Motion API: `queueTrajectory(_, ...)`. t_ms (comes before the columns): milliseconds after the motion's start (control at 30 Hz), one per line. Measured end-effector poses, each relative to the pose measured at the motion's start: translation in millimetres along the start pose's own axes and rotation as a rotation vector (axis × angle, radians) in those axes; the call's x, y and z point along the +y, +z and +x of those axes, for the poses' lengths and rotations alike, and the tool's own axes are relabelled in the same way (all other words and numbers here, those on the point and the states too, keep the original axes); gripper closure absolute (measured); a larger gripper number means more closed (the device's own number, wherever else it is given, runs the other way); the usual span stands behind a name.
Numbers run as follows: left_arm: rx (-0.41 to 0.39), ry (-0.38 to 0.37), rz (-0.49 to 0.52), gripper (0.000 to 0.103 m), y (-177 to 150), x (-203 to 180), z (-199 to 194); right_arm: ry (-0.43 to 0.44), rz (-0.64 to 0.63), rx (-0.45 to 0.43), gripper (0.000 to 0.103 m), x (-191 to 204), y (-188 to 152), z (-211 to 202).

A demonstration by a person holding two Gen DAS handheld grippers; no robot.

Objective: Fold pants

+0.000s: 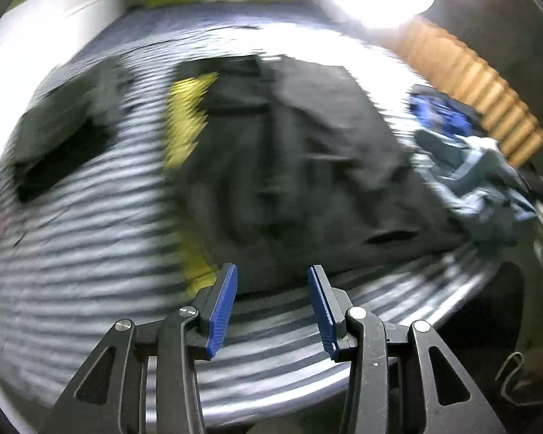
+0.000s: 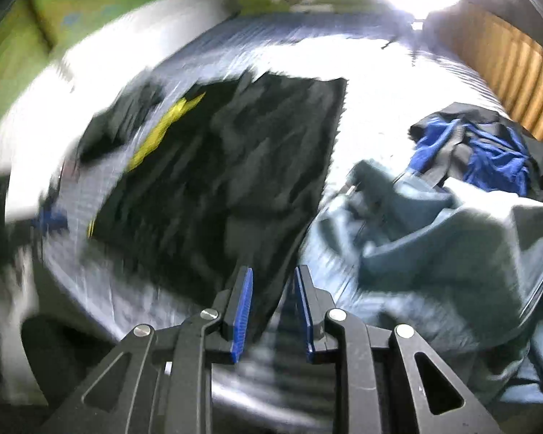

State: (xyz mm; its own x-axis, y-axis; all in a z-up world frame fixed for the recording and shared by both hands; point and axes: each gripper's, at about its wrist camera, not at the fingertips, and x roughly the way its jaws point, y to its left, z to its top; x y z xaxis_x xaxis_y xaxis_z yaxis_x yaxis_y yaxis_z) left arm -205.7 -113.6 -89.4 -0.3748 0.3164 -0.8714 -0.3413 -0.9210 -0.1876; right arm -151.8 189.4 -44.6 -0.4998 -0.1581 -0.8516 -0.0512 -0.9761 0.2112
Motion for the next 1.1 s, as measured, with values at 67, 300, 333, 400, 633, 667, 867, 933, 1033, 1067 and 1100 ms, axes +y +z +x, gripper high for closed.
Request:
queueTrajectory(67,0.005,-0.111,0.023,0.054,17,-29,25,-0.002,0.058,-0.042,0.081,-16,23,5)
queueTrajectory(300,0.103,-0.254,0.136,0.041,41,-132,123,0.022,0.196,-0.012,0.077,-62,103,66)
queueTrajectory(333,0.118,-0.254,0.143,0.041,41,-139,136,0.019,0.214,-0.008,0.077,-68,113,75)
queueTrajectory(400,0.15,-0.24,0.149,0.041,41,-149,160,0.001,0.247,-0.006,0.076,-80,132,92)
queueTrajectory(633,0.125,-0.243,0.131,0.043,44,-153,183,-0.072,0.285,-0.024,0.072,-104,194,143)
queueTrajectory(667,0.123,-0.238,0.146,0.045,46,-156,185,-0.081,0.282,-0.026,0.072,-103,202,151)
queueTrajectory(867,0.115,-0.273,0.11,0.085,49,-149,190,-0.156,0.167,0.023,0.065,-81,237,210)
queueTrajectory(933,0.139,-0.326,0.081,0.098,48,-143,192,-0.244,0.124,0.043,0.065,-74,243,230)
queueTrajectory(1033,0.142,-0.337,0.098,0.101,46,-144,190,-0.307,0.099,0.084,0.095,-71,243,250)
queueTrajectory(1067,0.138,-0.341,0.11,0.102,45,-147,188,-0.315,0.094,0.1,0.1,-71,242,255)
queueTrajectory(1100,0.137,-0.345,0.118,0.102,45,-149,186,-0.317,0.088,0.101,0.1,-71,240,255)
